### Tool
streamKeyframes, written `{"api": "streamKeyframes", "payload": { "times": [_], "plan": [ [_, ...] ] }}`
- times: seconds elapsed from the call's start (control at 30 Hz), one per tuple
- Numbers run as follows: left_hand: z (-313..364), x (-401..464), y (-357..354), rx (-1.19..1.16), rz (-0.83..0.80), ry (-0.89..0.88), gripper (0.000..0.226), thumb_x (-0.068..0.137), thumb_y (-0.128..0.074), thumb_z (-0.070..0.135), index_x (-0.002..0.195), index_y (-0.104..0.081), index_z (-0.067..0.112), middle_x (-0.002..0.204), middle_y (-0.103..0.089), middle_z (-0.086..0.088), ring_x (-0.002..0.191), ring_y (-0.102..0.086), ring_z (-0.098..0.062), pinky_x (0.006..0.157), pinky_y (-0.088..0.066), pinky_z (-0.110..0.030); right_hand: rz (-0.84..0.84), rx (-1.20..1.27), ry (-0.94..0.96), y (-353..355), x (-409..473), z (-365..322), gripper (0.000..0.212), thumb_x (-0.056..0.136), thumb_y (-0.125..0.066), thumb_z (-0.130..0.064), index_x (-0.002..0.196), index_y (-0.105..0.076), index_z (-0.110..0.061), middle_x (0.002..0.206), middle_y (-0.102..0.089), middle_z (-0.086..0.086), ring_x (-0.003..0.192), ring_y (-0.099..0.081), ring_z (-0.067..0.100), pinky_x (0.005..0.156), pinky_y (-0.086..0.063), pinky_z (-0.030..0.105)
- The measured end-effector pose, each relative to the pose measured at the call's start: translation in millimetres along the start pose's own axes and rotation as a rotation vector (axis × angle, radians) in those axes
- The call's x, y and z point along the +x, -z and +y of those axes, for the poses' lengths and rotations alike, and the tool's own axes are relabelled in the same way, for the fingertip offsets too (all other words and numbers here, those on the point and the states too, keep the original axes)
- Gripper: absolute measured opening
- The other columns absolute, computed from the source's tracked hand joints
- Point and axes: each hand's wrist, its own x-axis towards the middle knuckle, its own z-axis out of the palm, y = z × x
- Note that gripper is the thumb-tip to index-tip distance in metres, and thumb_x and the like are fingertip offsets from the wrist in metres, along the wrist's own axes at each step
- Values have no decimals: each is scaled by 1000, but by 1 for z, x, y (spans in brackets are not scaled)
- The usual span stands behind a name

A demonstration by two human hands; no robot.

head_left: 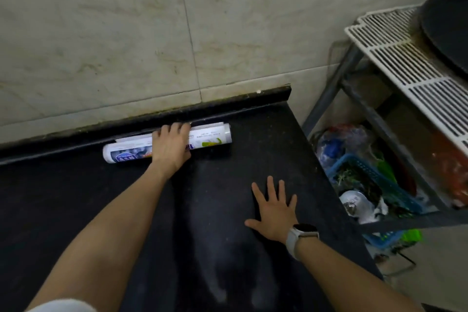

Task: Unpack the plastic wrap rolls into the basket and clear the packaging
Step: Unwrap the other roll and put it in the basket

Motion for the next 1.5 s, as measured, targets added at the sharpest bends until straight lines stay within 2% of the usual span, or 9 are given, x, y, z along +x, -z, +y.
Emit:
{"api": "streamKeyframes", "payload": {
  "times": [0.13,0.23,0.33,0.43,0.6,0.73,1.07,1.33,1.5],
  "plan": [
    [12,-58,42,-328,250,165,59,68,-71,30,121,-49,15,106,-64,-14,96,-54,-38,77,-41,-44,94,297,80,12,-18,5,63,90,-47,-37,143,-16,-19,155,-7,13,142,-6,30,116,-11,48],
    [14,-129,79,-1001,427,512,39,68,-73,32,101,-54,24,89,-67,0,81,-62,-24,70,-50,-33,230,566,255,9,-51,-15,40,91,-48,-21,129,-43,-9,138,-44,12,126,-40,21,105,-29,24],
    [12,-213,89,-1628,398,793,19,81,-67,22,97,-61,14,94,-71,-8,81,-66,-21,66,-55,-28,168,652,445,-5,-89,-53,28,90,-50,-16,117,-56,-11,122,-57,6,110,-52,13,92,-33,13],
    [11,-300,84,-1867,317,972,25,87,-58,26,104,-62,9,100,-72,-12,88,-68,-25,70,-55,-34,-23,657,599,-17,-127,-96,18,90,-48,-19,91,-66,-17,93,-66,0,86,-55,7,72,-37,13],
    [3,-429,66,-1902,544,1226,27,87,-60,26,105,-59,6,98,-71,-15,84,-68,-27,65,-55,-35,-661,550,659,-56,-196,-168,32,91,-47,-35,78,-64,-11,62,-66,-12,56,-58,1,54,-45,14],
    [-18,-515,56,-1955,807,1347,19,89,-56,20,105,-58,9,93,-72,-11,81,-69,-25,68,-57,-37,-933,419,670,-110,-240,-225,17,87,-57,-27,97,-62,-14,85,-70,-1,64,-66,2,54,-50,14],
    [-162,-692,56,-1822,964,1424,18,83,-65,28,89,-52,16,78,-67,-6,56,-66,-9,46,-49,-18,-284,-73,1437,-258,-339,-410,50,75,-64,-29,117,-42,-13,110,-39,4,102,-46,19,83,-34,21],
    [-283,-779,45,-1839,1273,1562,17,88,-56,10,105,-50,9,95,-64,-17,81,-64,-30,80,-53,-46,-423,63,1392,-318,-385,-530,23,92,-44,-18,113,-55,-16,103,-59,6,86,-55,16,76,-40,21],
    [-349,-773,31,-1859,1354,1526,27,86,-59,9,110,-48,10,87,-64,-9,73,-64,-21,56,-55,-31,-494,-124,1334,-330,-364,-599,49,85,-56,-29,130,-42,-18,117,-60,5,104,-58,20,92,-43,27]
  ]
}}
